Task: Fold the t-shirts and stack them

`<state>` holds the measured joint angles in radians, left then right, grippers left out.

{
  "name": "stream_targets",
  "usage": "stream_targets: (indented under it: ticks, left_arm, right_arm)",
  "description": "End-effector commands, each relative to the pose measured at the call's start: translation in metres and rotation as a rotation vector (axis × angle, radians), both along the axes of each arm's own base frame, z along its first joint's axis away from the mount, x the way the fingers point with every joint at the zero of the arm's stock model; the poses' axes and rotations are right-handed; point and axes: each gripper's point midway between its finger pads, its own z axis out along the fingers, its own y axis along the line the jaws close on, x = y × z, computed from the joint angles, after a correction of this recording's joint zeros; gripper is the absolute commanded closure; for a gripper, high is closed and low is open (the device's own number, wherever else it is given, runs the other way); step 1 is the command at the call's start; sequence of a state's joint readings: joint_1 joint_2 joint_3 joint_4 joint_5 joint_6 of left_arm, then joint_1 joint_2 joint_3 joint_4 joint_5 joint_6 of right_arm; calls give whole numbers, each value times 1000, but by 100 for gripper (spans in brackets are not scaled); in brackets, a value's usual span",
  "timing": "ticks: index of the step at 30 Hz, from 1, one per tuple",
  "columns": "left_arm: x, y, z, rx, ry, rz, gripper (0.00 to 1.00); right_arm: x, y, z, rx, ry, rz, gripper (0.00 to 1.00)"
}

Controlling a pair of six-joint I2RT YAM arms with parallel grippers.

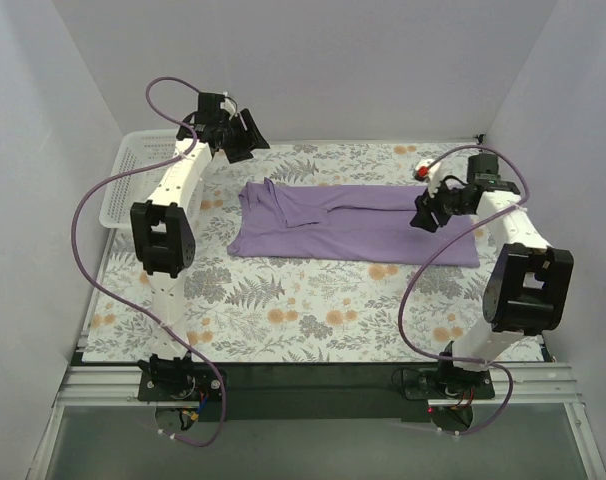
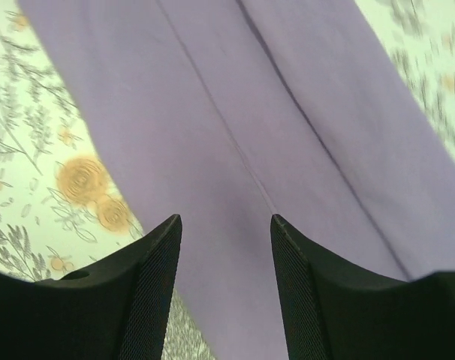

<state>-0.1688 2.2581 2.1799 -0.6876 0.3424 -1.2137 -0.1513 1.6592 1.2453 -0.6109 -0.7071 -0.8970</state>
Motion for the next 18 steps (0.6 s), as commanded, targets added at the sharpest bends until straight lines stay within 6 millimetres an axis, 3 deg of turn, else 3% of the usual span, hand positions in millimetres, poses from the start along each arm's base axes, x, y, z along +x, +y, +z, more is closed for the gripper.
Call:
stream_targets:
  ticks: [1, 2, 3, 4, 5, 6, 7, 8, 9, 10, 11, 12, 13, 14, 16, 17, 18]
  left_arm:
    - [-3, 38, 86, 87, -224, 71, 41]
    - [-18, 49, 115, 101, -280, 92, 34]
    - [-23, 59, 125, 115, -320, 126, 29]
    - [-41, 73, 82, 137, -231, 145, 22]
    - [-64, 82, 110, 120, -288, 168, 15]
    - [-73, 93, 116, 93, -325, 180, 13]
    - [-108, 95, 89, 80, -278, 167, 12]
    - [-121, 98, 84, 67, -280, 176, 12]
    - [-133, 103, 75, 68, -289, 181, 11]
    - [-152, 102, 83, 60, -328, 165, 11]
    - [-171, 104, 47, 72, -262, 165, 12]
    - [-179, 107, 43, 87, -272, 161, 12]
    - [-191, 108, 49, 97, -305, 162, 12]
    - [-205, 110, 27, 112, -265, 160, 13]
    - [-220, 113, 24, 131, -292, 168, 13]
    - [-226, 112, 20, 130, -294, 157, 13]
    - [-235, 112, 3, 133, -274, 153, 13]
  right_arm:
    - [-13, 49, 29, -54, -137, 204, 42]
    - [-16, 74, 32, -77, -167, 278, 41]
    - [-15, 85, 38, -84, -195, 307, 40]
    - [-13, 97, 44, -89, -226, 333, 38]
    - [-11, 119, 51, -97, -275, 367, 31]
    - [-10, 132, 54, -96, -300, 391, 26]
    - [-1, 147, 64, -85, -364, 407, 14]
    - [-3, 170, 60, -56, -364, 450, 2]
    - [-4, 185, 60, -8, -326, 446, 2]
    - [-8, 199, 58, 36, -272, 467, 2]
    - [1, 229, 58, 46, -240, 501, 2]
    - [2, 242, 53, 36, -185, 490, 2]
    - [4, 254, 45, 5, -157, 492, 7]
    - [8, 276, 33, -57, -147, 495, 14]
    - [14, 296, 23, -78, -131, 458, 22]
    - [16, 310, 3, -111, -111, 449, 31]
    - [27, 321, 14, -105, -141, 431, 36]
